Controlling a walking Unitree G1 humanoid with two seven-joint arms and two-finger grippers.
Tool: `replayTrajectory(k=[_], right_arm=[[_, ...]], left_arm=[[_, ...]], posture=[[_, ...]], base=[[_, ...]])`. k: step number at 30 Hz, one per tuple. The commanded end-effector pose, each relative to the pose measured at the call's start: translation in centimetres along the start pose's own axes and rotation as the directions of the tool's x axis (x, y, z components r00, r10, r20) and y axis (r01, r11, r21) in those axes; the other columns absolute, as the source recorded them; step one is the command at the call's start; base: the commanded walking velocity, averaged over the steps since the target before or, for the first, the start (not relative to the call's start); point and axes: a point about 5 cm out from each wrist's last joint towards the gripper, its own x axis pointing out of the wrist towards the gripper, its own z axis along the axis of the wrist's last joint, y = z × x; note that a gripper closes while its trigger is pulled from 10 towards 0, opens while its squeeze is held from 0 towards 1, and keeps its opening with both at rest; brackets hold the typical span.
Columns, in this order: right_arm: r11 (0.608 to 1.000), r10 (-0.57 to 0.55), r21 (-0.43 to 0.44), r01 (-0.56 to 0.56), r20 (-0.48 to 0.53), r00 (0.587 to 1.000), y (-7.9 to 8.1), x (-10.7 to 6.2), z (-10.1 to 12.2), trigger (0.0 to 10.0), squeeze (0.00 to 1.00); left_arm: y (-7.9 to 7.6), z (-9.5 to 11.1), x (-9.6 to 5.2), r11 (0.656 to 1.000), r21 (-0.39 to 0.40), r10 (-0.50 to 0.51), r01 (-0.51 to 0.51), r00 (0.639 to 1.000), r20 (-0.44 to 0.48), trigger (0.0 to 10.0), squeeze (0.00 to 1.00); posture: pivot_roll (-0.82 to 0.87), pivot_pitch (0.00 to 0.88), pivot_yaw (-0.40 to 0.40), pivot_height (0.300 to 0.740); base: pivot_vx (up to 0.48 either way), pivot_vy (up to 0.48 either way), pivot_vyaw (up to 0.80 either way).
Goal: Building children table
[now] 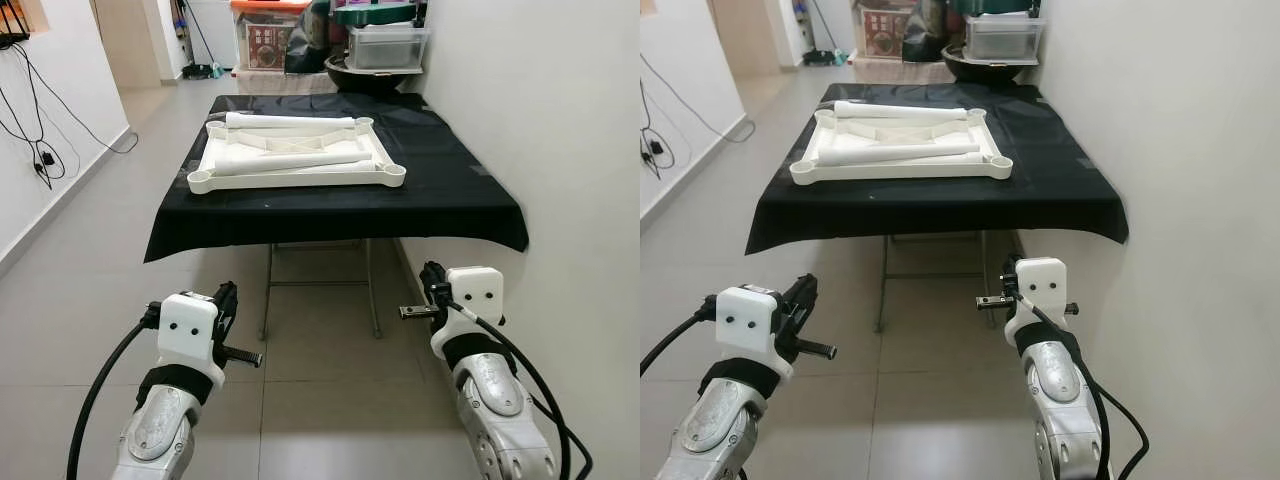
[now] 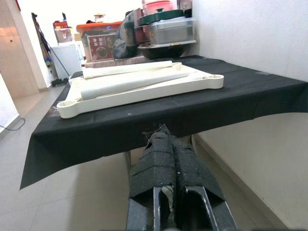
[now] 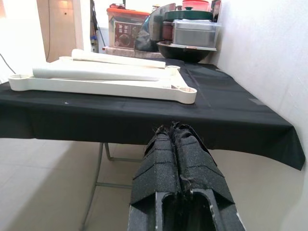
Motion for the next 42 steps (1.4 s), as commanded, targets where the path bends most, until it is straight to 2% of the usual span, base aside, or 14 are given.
replayTrajectory(k=[1,12,32,36,42], right_arm=[[1.0,-0.003,0.002,0.003,-0.018,1.0,-0.14,0.14,-0.35,10.0,0.0],[1.0,-0.01,0.004,0.01,-0.026,1.0,-0.41,0.33,-0.54,10.0,0.0],[1.0,-0.023,0.017,0.024,-0.044,0.999,-0.48,0.62,-0.72,10.0,0.0],[1.0,-0.023,0.02,0.024,-0.05,0.999,-0.42,0.73,-0.73,10.0,0.0],[1.0,-0.018,0.018,0.019,-0.048,0.999,-0.37,0.84,-0.62,10.0,0.0]], left_arm=[[-0.03,-0.24,0.06,1.0,-0.005,0.003,-0.003,1.0,-0.003,10.0,0.0],[0.19,-0.42,0.06,0.999,-0.03,0.01,-0.01,1.0,-0.023,10.0,0.0],[0.17,-0.31,0.4,0.999,-0.037,-0.002,0.001,1.0,-0.015,10.0,0.0],[0.6,0.17,0.4,0.999,-0.034,0.022,-0.021,1.0,0.023,10.0,0.0],[0.69,0.06,0.51,0.998,-0.055,0.039,-0.038,0.999,0.016,10.0,0.0]], posture=[[0.03,0.0,-0.034,0.74],[0.04,0.0,-0.037,0.74],[0.04,0.0,-0.033,0.74],[0.05,0.0,-0.037,0.74],[0.04,0.0,-0.036,0.74]], base=[[0.0,0.0,0.0],[0.0,0.054,0.0],[0.0,0.48,0.0],[0.0,0.0,0.0],[0.0,0.0,0.0]])
